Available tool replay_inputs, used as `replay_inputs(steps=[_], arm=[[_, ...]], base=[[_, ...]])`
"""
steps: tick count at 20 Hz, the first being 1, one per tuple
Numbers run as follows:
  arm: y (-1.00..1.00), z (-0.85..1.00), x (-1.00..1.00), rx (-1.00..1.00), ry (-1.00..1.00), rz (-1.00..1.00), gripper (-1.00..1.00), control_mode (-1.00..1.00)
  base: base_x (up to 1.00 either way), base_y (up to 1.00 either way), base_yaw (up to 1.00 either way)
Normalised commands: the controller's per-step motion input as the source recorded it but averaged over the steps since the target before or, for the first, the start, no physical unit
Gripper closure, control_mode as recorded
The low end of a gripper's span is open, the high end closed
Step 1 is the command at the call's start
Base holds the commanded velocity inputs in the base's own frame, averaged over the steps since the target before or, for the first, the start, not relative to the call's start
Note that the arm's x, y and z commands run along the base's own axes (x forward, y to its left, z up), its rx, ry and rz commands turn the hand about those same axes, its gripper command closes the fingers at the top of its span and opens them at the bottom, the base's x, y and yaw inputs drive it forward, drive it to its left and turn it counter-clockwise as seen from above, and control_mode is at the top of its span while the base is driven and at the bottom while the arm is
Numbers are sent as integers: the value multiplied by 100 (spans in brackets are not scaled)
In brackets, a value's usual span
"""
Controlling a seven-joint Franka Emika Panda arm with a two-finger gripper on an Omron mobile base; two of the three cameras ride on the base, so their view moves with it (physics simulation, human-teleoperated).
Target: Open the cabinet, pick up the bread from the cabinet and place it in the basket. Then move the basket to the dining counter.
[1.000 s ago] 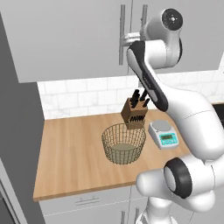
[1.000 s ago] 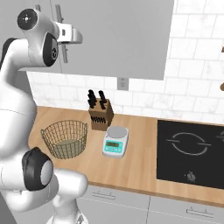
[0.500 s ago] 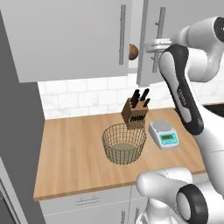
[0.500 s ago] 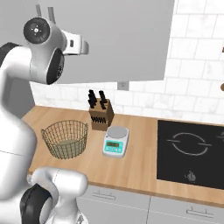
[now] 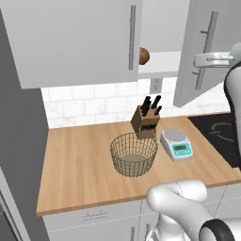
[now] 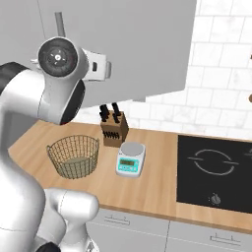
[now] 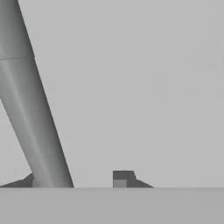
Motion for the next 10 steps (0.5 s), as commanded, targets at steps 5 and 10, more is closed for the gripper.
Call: replay_inputs(steps=[5, 10], arm=[[-60, -2, -90, -1, 13, 0, 100, -100], [-11, 0, -70, 0, 15, -8, -100, -100]], base=[[0, 0, 0], [0, 0, 0]])
